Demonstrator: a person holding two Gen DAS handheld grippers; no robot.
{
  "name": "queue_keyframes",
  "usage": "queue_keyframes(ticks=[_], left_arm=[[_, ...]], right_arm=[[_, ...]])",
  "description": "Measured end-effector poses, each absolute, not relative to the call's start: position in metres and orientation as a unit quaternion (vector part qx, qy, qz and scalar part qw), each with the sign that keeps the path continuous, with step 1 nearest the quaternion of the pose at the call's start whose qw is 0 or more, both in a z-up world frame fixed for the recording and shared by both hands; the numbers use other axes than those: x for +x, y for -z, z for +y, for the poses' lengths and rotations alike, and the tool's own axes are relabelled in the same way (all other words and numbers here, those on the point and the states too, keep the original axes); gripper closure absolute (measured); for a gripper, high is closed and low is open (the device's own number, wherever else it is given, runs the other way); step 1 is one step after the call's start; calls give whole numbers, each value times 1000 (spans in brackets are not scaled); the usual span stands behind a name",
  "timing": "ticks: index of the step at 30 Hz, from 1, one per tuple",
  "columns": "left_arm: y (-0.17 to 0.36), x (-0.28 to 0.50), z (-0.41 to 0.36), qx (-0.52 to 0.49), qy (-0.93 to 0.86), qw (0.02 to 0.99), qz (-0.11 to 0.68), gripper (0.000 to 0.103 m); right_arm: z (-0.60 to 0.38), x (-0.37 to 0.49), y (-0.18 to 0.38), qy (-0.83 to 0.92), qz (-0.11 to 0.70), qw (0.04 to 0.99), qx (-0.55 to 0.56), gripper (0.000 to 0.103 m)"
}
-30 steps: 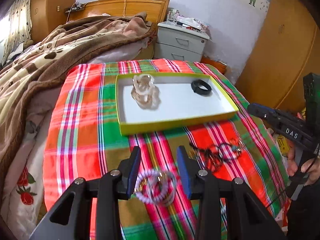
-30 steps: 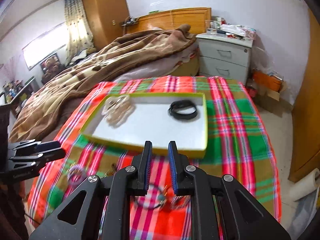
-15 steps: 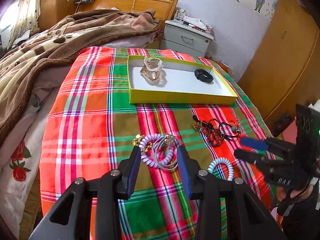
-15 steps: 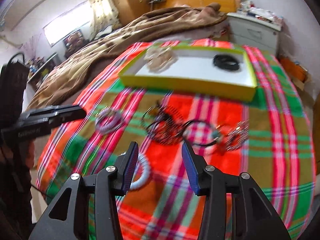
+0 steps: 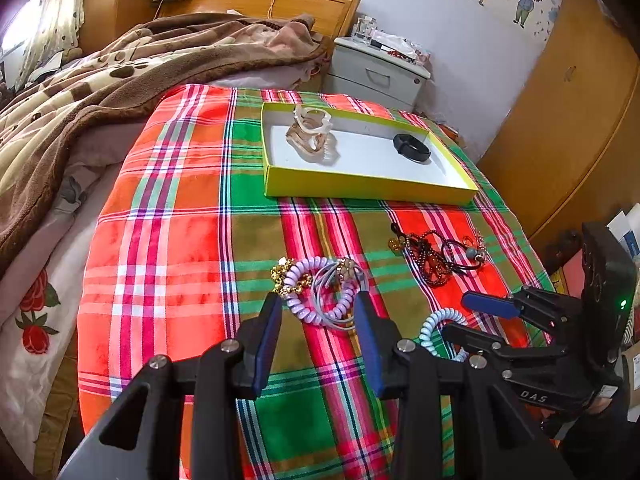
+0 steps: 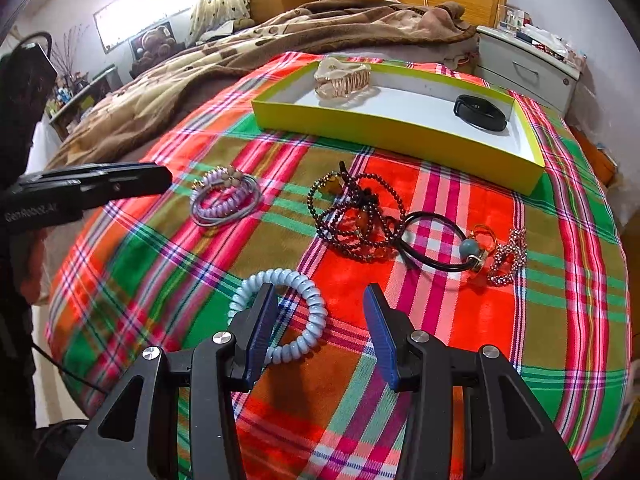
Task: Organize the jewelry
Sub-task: 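Grasp the grey flower hair tie with the left tool while the right tool grasps the blue coil tie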
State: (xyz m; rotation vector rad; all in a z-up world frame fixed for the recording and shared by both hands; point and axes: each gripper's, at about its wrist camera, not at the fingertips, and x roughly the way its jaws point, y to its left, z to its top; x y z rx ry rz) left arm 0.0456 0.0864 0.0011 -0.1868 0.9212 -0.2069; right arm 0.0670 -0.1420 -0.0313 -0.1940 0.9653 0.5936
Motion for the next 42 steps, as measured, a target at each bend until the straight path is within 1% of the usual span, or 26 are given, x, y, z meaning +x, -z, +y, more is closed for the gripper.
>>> queue_keyframes(ticks=[3,4,5,6,7,9,15,26,42], left_arm=[[0,46,86,-84,100,886,446,64],[1,47,85,-83,100,885,447,64],[1,48,85,-81,99,885,448,64],[2,49,83,-79,99,885,448,64],[2,50,83,-77,101,885,448,64],[2,52,81,-74,103,885,448,64],[2,58,69,-44,105,887,448,64],[10,76,48,-9,108,882,458,64],[26,94,32,24,93,870,483,64]], right_arm=[[-137,64,34,-273,451,841,-121,68],[-136,63,34,-272,449,842,-126,71],[-134,62,34,-272,447,842,-131,78],[-133,61,33,-274,445,842,-133,81],[-131,60,34,-275,443,842,-138,82],[-130,57,34,-275,440,843,-145,91],[-135,55,32,-275,438,846,-132,93],[-156,57,20,-272,430,857,-85,93],[-166,67,21,-267,433,859,-60,93]])
